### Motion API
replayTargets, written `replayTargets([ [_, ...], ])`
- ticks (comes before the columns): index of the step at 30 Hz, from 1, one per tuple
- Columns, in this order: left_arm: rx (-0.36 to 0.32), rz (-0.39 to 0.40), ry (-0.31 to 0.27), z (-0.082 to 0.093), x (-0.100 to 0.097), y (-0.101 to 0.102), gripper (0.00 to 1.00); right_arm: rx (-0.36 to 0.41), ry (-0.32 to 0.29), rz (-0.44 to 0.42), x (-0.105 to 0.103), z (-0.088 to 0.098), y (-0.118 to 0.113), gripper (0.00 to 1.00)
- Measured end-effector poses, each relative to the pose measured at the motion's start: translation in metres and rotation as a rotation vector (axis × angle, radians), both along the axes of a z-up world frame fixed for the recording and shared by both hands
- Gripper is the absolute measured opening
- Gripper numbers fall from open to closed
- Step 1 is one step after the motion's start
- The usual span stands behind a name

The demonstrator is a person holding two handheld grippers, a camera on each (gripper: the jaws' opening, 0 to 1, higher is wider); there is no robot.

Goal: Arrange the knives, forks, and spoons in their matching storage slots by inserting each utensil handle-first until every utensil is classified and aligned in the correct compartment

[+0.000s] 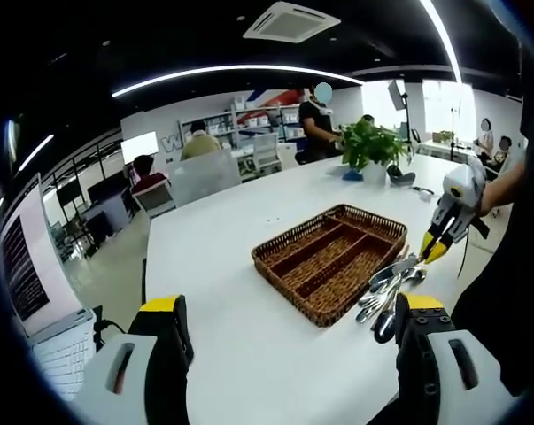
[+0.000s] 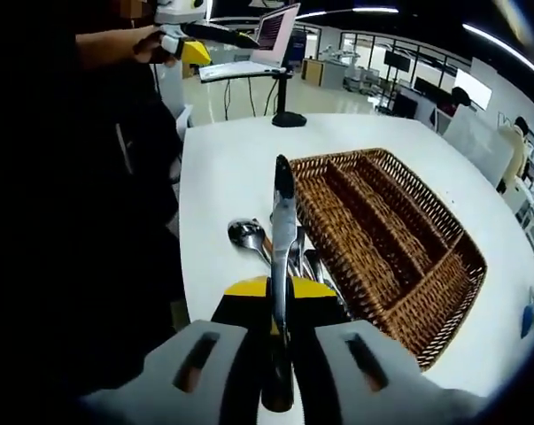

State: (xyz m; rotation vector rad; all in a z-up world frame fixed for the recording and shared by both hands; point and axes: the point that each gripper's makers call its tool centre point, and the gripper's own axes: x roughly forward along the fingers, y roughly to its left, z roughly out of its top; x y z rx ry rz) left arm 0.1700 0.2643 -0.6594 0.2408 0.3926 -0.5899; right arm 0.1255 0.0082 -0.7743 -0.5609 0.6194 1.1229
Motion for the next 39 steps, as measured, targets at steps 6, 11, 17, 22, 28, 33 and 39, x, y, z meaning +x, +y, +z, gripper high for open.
replayTargets([
  [6,-0.006,-0.004,0.001,-0.001,0.0,-0.002,0.99,-0.018,-0.03,0.027,0.009,0.016,-0.004,0.03],
  [11,-0.002,-0.011,0.004,-0.002,0.0,-0.003,0.99,-0.036,-0.044,0.077,0.011,0.031,-0.004,0.03],
  [17,-0.005,-0.022,0.017,-0.006,-0.002,-0.006,0.99,-0.058,-0.067,0.135,0.011,0.046,-0.001,0.03],
  [22,-0.012,-0.038,0.025,-0.007,-0.004,-0.012,0.99,-0.077,-0.079,0.194,0.011,0.063,0.002,0.03],
  [28,-0.011,-0.048,0.031,-0.009,-0.004,-0.014,0.99,-0.075,-0.093,0.207,0.017,0.078,0.005,0.03],
  [33,-0.017,-0.049,0.03,-0.008,-0.003,-0.015,0.99,-0.071,-0.101,0.205,0.019,0.084,0.005,0.03],
  [39,-0.018,-0.051,0.029,-0.008,-0.002,-0.016,0.99,-0.074,-0.112,0.213,0.02,0.086,0.007,0.03],
])
